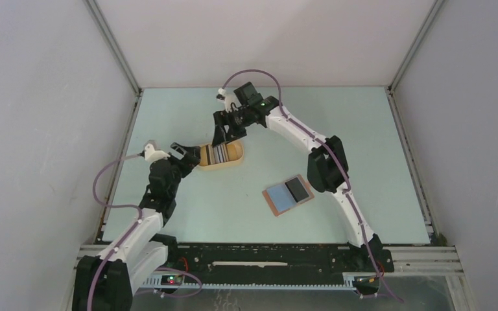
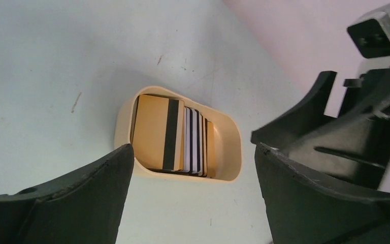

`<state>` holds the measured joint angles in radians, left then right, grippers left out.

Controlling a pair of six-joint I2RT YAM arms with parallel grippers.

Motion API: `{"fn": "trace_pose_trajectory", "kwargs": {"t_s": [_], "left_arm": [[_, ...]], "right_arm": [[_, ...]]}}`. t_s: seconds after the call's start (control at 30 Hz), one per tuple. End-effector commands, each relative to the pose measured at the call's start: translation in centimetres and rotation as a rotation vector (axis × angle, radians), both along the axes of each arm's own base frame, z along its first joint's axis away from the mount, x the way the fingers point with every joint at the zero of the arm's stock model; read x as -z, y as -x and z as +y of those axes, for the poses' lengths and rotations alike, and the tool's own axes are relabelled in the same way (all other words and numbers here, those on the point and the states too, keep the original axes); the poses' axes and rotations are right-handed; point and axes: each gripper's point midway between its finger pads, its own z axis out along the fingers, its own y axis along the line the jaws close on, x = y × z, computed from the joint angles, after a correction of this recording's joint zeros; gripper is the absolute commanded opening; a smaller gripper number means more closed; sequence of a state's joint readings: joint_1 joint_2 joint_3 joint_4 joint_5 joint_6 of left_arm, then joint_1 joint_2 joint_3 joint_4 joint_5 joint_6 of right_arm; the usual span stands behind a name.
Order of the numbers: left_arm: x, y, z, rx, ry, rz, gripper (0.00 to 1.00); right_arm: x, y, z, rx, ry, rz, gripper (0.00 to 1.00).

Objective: Put the credit cards into the card holder
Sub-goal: Pick up the credit card from the storage box.

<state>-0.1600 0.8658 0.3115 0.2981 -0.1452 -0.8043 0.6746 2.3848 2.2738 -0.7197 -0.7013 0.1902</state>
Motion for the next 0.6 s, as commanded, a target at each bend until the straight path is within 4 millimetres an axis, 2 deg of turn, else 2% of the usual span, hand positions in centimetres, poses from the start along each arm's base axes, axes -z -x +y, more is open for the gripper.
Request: {"fn": "trace_pose_trajectory", "kwargs": {"t_s": [0.0, 0.23, 0.57], "left_arm": [[-0.2, -0.5, -0.4, -0.005, 0.109, -0.047, 0.93], [0.5, -0.2, 0.2, -0.042, 0.135, -0.041, 0.94], [0.9, 0.3, 0.8, -0.082, 0.162, -0.044, 0.94]], "right_arm": [[0.0, -2.7, 1.0, 0.147, 0.025, 0.008, 0.81], [3.9, -4.1, 1.4, 0.168, 0.056, 0.052, 0.82], [7.3, -5.2, 1.0, 0.249, 0.141, 0.056, 0.84]]}}
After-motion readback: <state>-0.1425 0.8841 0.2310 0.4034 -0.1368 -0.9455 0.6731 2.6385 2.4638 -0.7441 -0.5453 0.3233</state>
